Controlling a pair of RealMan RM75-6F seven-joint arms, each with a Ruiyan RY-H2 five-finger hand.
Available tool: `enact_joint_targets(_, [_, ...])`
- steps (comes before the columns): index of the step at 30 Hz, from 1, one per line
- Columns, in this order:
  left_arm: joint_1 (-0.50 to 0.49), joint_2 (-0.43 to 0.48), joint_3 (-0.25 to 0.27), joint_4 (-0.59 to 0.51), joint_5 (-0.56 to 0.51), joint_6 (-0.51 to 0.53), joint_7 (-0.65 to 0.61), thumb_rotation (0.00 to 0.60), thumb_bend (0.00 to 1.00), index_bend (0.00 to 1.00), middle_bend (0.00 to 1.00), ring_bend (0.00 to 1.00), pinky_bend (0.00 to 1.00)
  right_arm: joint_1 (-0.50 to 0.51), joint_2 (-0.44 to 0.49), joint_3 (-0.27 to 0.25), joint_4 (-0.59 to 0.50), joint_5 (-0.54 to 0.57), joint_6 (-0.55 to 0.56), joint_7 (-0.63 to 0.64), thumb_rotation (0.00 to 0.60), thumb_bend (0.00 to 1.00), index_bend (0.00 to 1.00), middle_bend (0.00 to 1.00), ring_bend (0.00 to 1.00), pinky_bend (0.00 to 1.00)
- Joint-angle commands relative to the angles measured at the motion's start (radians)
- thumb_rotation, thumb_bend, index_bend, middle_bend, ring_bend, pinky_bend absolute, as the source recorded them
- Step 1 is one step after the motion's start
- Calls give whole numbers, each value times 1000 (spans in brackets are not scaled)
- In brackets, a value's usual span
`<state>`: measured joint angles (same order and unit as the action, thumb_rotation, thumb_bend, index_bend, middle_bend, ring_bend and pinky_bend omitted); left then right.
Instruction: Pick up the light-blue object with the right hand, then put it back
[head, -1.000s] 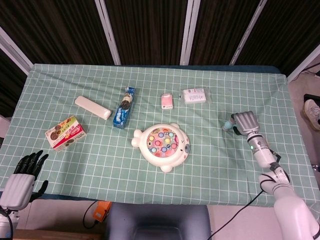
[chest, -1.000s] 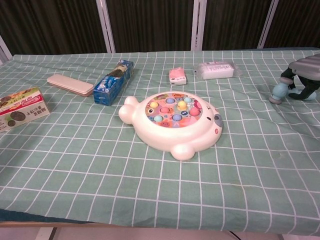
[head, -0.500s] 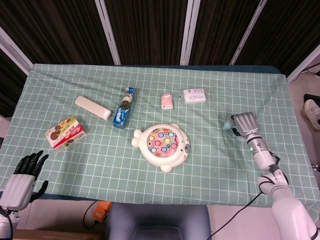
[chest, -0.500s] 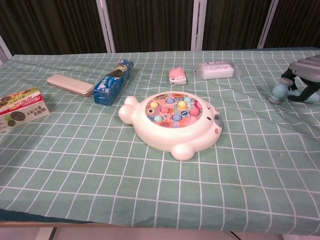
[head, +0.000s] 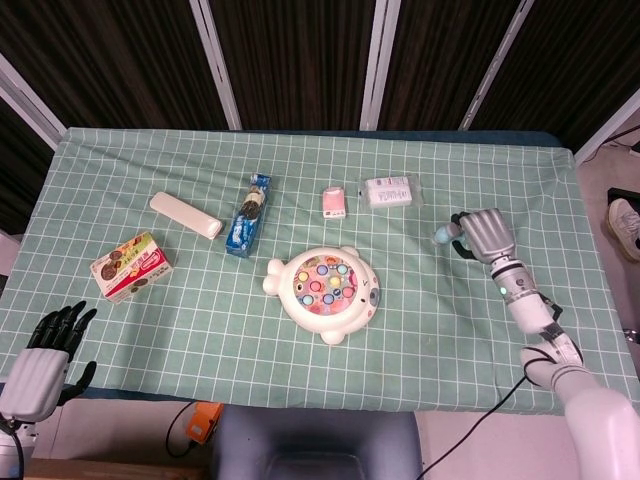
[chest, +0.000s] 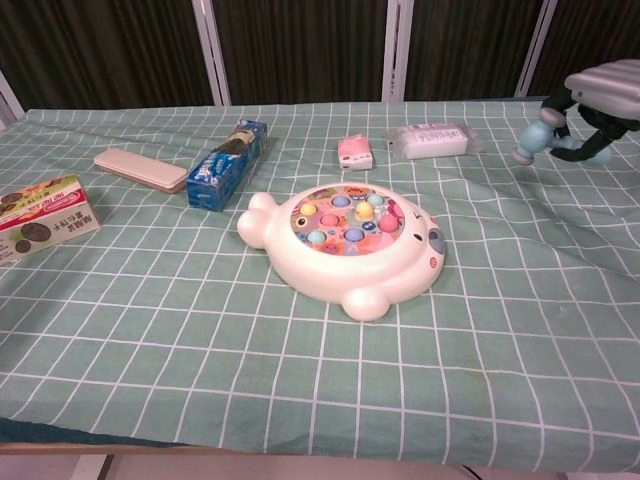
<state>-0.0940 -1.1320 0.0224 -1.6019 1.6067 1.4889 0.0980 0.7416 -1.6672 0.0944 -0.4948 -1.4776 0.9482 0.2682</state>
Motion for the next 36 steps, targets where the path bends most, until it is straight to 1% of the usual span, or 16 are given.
enact_joint_targets(1, [1,6,2,3,5,5,-16,600,405,0,0,3,97,31,151,30,-340,-32,116,-172,600,512,1000,780,869,933])
enact_joint_targets(3, [3,10,3,5,10,11,-29,600,405,0,0,3,97,45,210,43,-509,-32,117,-288,600,512,1000,780,869,933])
enact_joint_targets(4, [5,13,4,8,14,17,-38,600,405,0,0,4,97,54,243,54,-614,-23,105,-374,600,512,1000,780,869,933])
enact_joint_targets(7, [10,19,7,14,26,32,-59,600,406,0,0,3,98,78,292,77,-823,23,56,-590,600,512,1000,780,869,933])
enact_joint_targets(8, [12,21,9,17,30,37,-66,600,405,0,0,3,98,88,299,85,-882,50,34,-665,600,512,1000,780,870,933])
enact_joint_targets(9, [13,23,9,18,33,41,-72,600,405,0,0,3,98,95,299,91,-917,70,21,-717,600,512,1000,780,870,933])
enact_joint_targets(12, [19,28,11,24,37,51,-89,600,406,0,0,3,98,118,284,104,-991,132,-6,-861,600,512,1000,780,869,933])
enact_joint_targets(15, [25,32,12,29,41,65,-102,600,405,0,0,3,98,140,262,111,-1016,189,-20,-981,600,512,1000,780,869,933])
enact_joint_targets(18, [29,35,13,33,44,72,-112,600,406,0,0,3,97,162,241,115,-1017,251,-28,-1087,600,512,1000,780,869,933])
enact_joint_targets(24, [28,36,14,33,47,69,-116,600,406,0,0,3,98,201,182,117,-984,382,-40,-1209,600,512,1000,780,869,933])
enact_joint_targets(27, [28,36,13,32,47,69,-115,600,406,0,0,3,97,216,151,111,-964,414,-39,-1229,600,511,1000,780,869,933])
enact_joint_targets(36, [28,37,11,31,44,66,-114,600,406,0,0,3,98,233,114,79,-916,430,-36,-1224,600,512,1000,780,869,933])
